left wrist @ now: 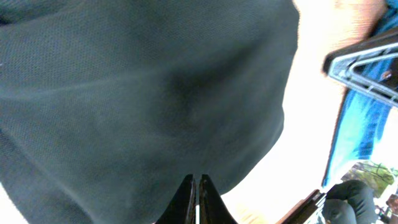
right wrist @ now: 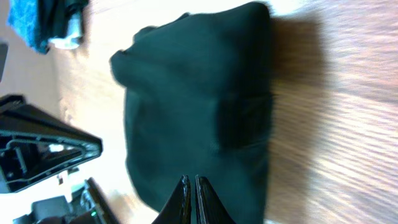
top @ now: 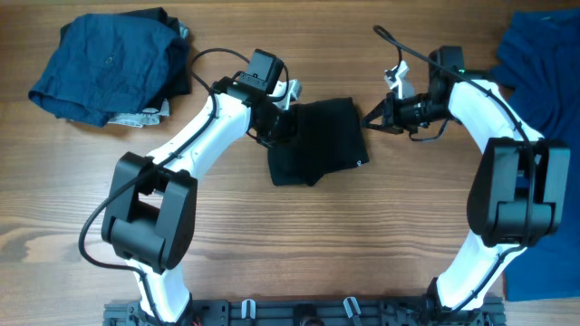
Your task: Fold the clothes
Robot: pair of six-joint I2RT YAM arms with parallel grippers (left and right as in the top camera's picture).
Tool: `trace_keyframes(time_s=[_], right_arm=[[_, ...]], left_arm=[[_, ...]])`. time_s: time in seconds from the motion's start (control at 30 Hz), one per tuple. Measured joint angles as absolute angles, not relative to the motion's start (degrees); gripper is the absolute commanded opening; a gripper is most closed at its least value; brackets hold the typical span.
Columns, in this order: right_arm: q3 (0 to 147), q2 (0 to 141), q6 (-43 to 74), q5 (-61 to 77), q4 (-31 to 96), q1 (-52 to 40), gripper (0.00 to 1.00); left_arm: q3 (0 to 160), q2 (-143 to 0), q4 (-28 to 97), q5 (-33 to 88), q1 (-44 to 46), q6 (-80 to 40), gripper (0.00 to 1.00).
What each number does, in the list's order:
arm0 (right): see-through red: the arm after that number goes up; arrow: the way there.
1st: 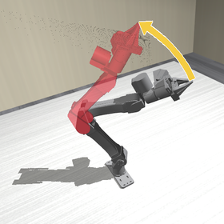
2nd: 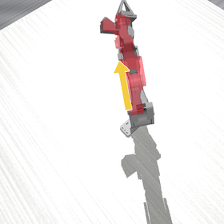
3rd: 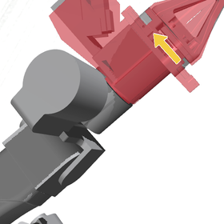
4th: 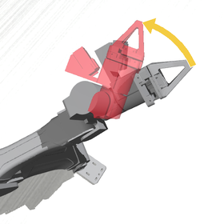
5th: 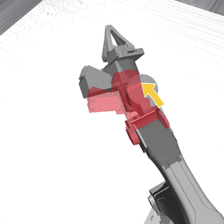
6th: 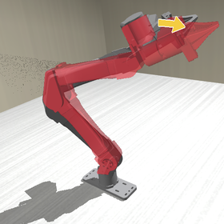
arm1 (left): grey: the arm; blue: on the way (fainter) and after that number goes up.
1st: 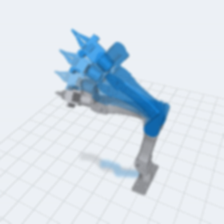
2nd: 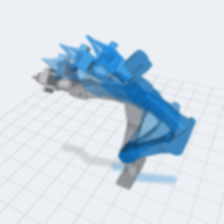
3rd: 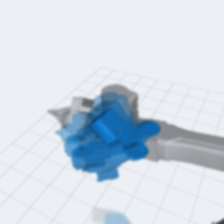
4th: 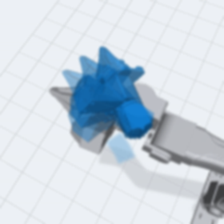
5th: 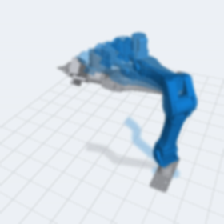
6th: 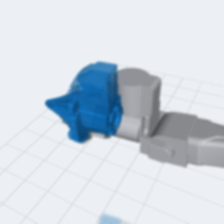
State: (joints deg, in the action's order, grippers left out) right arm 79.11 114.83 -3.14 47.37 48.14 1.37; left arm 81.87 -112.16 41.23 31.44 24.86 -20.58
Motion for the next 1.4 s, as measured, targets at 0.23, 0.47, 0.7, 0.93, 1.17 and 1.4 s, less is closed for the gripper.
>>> trace_keyframes(time_s=[0.23, 0.47, 0.7, 0.93, 1.17, 1.4], right_arm=[[77.8, 114.7, -3.1, 50.9, 48.0, -2.1, 0.04], [67.6, 114.7, -1.9, 54.8, 38.0, -2.2, 0.04], [61.6, 114.7, 6.4, 52.6, 33.5, -3.9, 0.04], [60.7, 114.6, 12.4, 49.5, 33.0, -4.2, 0.04], [63.8, 112.5, 12.7, 54.0, 32.2, -4.1, 0.04], [67.5, 107.9, 14.0, 52.2, 19.1, -4.1, 0.04]], left_arm=[[81.9, -112.6, 35.2, 27.9, 25.4, -20.6, 0.04], [81.9, -116.0, 29.1, 23.3, 25.4, -20.4, 0.04], [82.1, -122.1, 25.8, 23.0, 25.3, -20.4, 0.04], [82.7, -121.3, 26.8, 22.5, 25.3, -20.4, 0.04], [83.9, -108.6, 33.5, 21.3, 25.3, -20.4, 0.06], [84.6, -108.2, 41.0, 24.5, 26.5, -20.4, 0.04]])
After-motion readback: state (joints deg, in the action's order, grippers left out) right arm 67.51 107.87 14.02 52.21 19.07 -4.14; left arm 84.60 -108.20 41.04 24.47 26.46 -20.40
